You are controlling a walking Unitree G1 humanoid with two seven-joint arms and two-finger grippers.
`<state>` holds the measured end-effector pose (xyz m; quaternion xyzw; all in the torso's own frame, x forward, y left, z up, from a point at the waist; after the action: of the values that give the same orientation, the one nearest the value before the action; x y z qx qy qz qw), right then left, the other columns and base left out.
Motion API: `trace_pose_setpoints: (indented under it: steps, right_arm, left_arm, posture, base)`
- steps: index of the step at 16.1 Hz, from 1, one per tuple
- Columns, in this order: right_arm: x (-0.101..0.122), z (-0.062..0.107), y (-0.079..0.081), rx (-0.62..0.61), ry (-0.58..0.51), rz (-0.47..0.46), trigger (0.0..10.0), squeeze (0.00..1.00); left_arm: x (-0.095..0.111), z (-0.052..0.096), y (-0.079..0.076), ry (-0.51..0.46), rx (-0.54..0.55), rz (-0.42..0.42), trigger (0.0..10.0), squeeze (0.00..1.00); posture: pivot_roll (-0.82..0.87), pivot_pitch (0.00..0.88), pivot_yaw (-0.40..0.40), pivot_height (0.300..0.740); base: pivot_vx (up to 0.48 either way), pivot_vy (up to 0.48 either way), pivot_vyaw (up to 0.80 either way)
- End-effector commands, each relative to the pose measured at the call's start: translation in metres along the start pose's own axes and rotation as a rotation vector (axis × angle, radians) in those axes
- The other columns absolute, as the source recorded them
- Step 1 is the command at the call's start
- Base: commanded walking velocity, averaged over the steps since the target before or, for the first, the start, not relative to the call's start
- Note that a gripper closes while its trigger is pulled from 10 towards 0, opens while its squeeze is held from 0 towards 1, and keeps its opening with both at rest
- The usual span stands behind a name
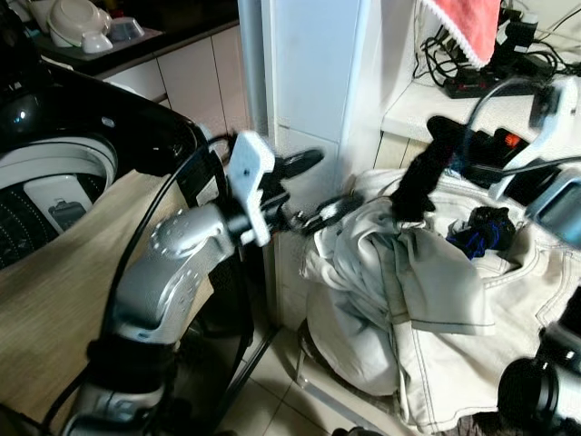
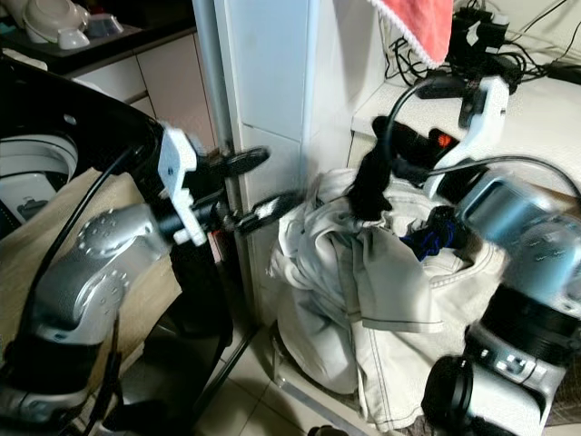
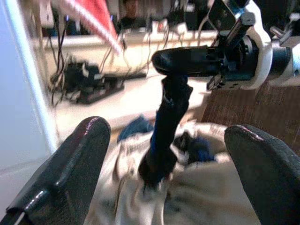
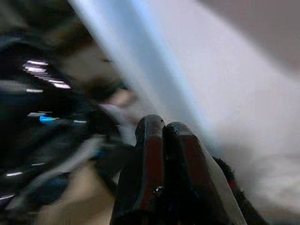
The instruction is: Clothes washing
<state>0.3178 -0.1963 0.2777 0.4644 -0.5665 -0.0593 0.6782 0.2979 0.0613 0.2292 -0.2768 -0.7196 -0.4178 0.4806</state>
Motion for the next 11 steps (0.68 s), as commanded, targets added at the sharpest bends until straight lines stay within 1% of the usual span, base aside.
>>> trace_pose_setpoints:
  steps: [1, 2, 3, 4, 5, 6, 7, 9, 10, 11]
  right_arm:
    - [0.01, 0.001, 0.034, 0.174, 0.009, 0.052, 0.0, 0.0]
    - [0.011, 0.001, 0.044, 0.236, 0.02, 0.045, 0.0, 0.0]
    - [0.011, 0.001, 0.049, 0.27, 0.032, 0.052, 0.0, 0.0]
    - [0.007, -0.001, 0.056, 0.308, 0.065, 0.075, 0.0, 0.0]
    - [0.002, -0.004, 0.062, 0.339, 0.092, 0.069, 0.0, 0.0]
    - [0.0, -0.006, 0.064, 0.348, 0.098, 0.061, 0.0, 0.0]
    - [-0.001, -0.009, 0.066, 0.354, 0.105, 0.052, 0.0, 0.0]
    - [-0.004, -0.014, 0.075, 0.397, 0.11, 0.024, 0.0, 0.0]
    - [-0.005, -0.015, 0.078, 0.413, 0.11, 0.017, 0.0, 0.0]
    - [-0.006, -0.016, 0.08, 0.422, 0.111, 0.016, 0.0, 0.0]
  left_arm:
    - [0.008, -0.006, 0.005, -0.033, 0.01, -0.032, 10.0, 1.0]
    - [0.011, -0.009, 0.004, -0.05, 0.002, -0.022, 10.0, 1.0]
    - [0.013, -0.011, 0.004, -0.064, -0.005, -0.014, 10.0, 1.0]
    - [0.018, -0.015, 0.004, -0.092, -0.023, 0.016, 10.0, 1.0]
    - [0.02, -0.018, 0.003, -0.105, -0.036, 0.029, 10.0, 1.0]
    - [0.02, -0.019, 0.003, -0.105, -0.037, 0.028, 10.0, 1.0]
    - [0.019, -0.02, 0.003, -0.1, -0.029, 0.017, 10.0, 1.0]
    - [0.012, -0.026, 0.009, -0.053, 0.043, -0.049, 10.0, 1.0]
    - [0.009, -0.029, 0.011, -0.036, 0.069, -0.066, 10.0, 1.0]
    - [0.007, -0.032, 0.012, -0.041, 0.088, -0.035, 9.4, 0.74]
  posture:
    - [-0.1, 0.0, 0.029, 0.74]
    - [-0.1, 0.0, 0.027, 0.74]
    - [-0.1, 0.0, 0.027, 0.74]
    - [-0.1, 0.0, 0.025, 0.74]
    - [-0.1, 0.0, 0.022, 0.74]
    - [-0.1, 0.0, 0.022, 0.74]
    - [-0.1, 0.0, 0.021, 0.74]
    - [-0.1, 0.0, 0.017, 0.74]
    - [-0.1, 0.0, 0.017, 0.74]
    - [-0.09, 0.0, 0.016, 0.74]
  base:
    - [0.0, 0.0, 0.0]
    - [0.0, 0.0, 0.0]
    - [0.0, 0.0, 0.0]
    - [0.0, 0.0, 0.0]
    - [0.0, 0.0, 0.0]
    - [0.0, 0.0, 0.0]
    - [0.0, 0.0, 0.0]
    - [0.0, 0.0, 0.0]
    - [0.0, 0.0, 0.0]
    - [0.0, 0.0, 0.0]
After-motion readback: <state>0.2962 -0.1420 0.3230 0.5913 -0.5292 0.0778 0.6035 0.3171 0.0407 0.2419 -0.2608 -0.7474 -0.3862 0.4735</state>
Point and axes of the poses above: a point about 5 cm out from each wrist's last joint towards the gripper, its own z axis pointing back from the gripper into the wrist, its own x axis along the axis of the wrist's last joint, y = z × x, the point moved 2 cm from there along -z, pointing out of the wrist towards the gripper, and after that the axes turned 15 degrees about -z, right-handed, at the moved point
